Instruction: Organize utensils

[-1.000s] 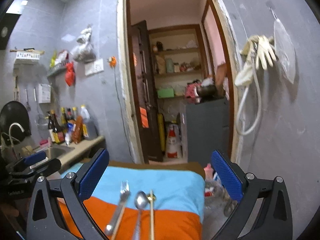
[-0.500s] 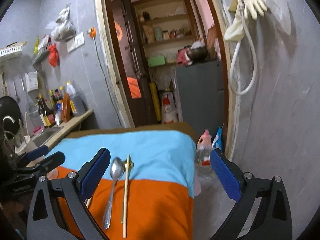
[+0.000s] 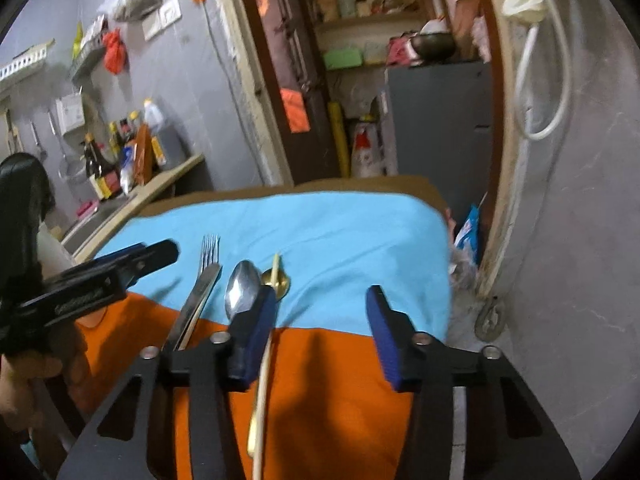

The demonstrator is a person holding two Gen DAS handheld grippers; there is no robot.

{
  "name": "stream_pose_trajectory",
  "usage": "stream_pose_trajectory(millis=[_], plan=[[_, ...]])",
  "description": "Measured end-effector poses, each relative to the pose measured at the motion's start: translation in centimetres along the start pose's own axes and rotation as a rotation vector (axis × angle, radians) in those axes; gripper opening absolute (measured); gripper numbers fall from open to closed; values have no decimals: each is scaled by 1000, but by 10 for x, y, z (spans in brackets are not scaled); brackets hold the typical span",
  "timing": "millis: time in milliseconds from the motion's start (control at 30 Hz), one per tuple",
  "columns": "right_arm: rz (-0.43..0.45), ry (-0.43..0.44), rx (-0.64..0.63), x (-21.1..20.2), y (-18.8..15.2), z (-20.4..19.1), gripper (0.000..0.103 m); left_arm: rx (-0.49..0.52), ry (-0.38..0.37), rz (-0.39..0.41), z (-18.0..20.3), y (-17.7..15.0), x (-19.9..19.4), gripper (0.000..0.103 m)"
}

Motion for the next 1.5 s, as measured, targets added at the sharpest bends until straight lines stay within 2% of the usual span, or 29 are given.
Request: stream_pose_trajectory(millis=[100, 167, 333, 567, 800, 867, 933, 967, 1000, 1033, 1133, 1367, 1500], plan=[[-53, 28, -26, 14, -1, -9, 29, -16, -4, -57, -7, -1, 16, 36], [-81, 40, -40, 20, -2, -13, 26, -36, -16, -91, -12, -2, 24, 32], [-123, 54, -52, 29, -4, -17, 21, -78, -75, -136, -19, -4, 35, 29], [-166, 60, -44, 41, -5, -18, 19, -132, -140, -143, -27, 7, 44, 28], [-190, 36, -23, 50, -4, -18, 18, -170, -219, -165, -30, 13, 43, 15], [-189, 23, -32, 50, -4, -19, 18, -171, -223, -161, -30, 14, 41, 15], [-190, 18, -31, 50, -3, -19, 9, -170, -219, -158, -27, 14, 39, 15], [-193, 24, -18, 50, -2, -20, 8, -170, -218, -157, -26, 14, 39, 14], [-195, 33, 0, 50, -2, -19, 6, -167, -214, -153, -25, 15, 38, 9], [-194, 41, 19, 48, -2, -17, 5, -162, -214, -145, -24, 15, 37, 8], [-193, 49, 41, 45, -3, -17, 3, -132, -202, -132, -19, 16, 32, 2], [-165, 57, 51, 36, -2, -22, 3, -80, -184, -106, -6, 16, 23, 0], [-98, 57, 63, 21, 3, -24, 3, -29, -154, -27, 4, 20, 4, 0]])
Point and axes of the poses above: each gripper's, at about its wrist camera, not at the fingertips, and x roughly the way its jaws point, z to its right, y to its top, the point moved 7 cm from there along x, roughly the way its jaws point
